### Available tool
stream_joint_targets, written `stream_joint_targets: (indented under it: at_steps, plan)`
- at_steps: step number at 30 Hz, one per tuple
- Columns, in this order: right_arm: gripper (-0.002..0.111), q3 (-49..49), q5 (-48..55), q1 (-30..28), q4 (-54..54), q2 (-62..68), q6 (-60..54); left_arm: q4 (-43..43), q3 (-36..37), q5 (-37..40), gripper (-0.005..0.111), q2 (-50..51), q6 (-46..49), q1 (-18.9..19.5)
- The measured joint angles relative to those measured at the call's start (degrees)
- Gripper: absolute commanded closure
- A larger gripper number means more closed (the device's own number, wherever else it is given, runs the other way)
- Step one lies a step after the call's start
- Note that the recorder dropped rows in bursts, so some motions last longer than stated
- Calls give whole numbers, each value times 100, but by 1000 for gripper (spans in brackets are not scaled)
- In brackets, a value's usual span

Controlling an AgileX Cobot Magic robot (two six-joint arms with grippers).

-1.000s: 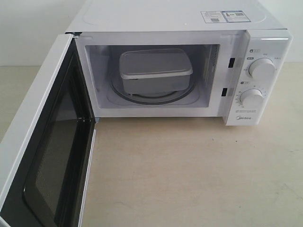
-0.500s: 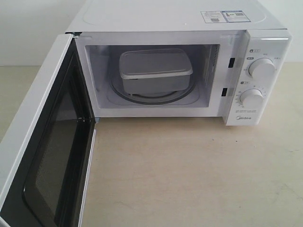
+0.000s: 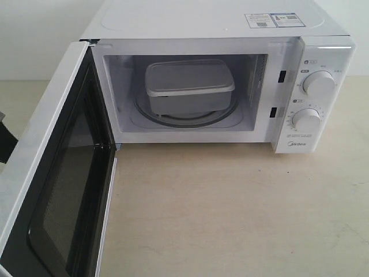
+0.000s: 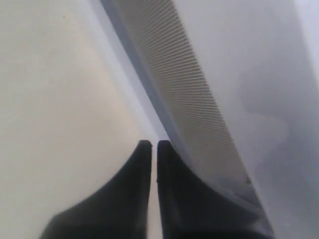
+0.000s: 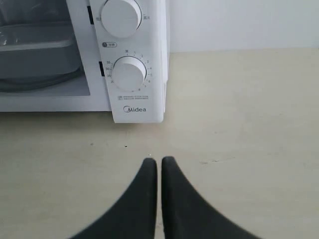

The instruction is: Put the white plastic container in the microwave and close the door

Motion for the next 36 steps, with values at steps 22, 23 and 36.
stream_joint_targets:
  at_steps: [22, 23, 36]
  plan:
    - [108, 0, 0, 0, 0, 0, 0, -1015, 0, -1057, 102, 23, 364, -1434]
    - [108, 0, 0, 0, 0, 0, 0, -1015, 0, -1072, 102, 23, 364, -1435]
    - [108, 0, 0, 0, 0, 0, 0, -1146, 0, -990, 102, 23, 364, -1447]
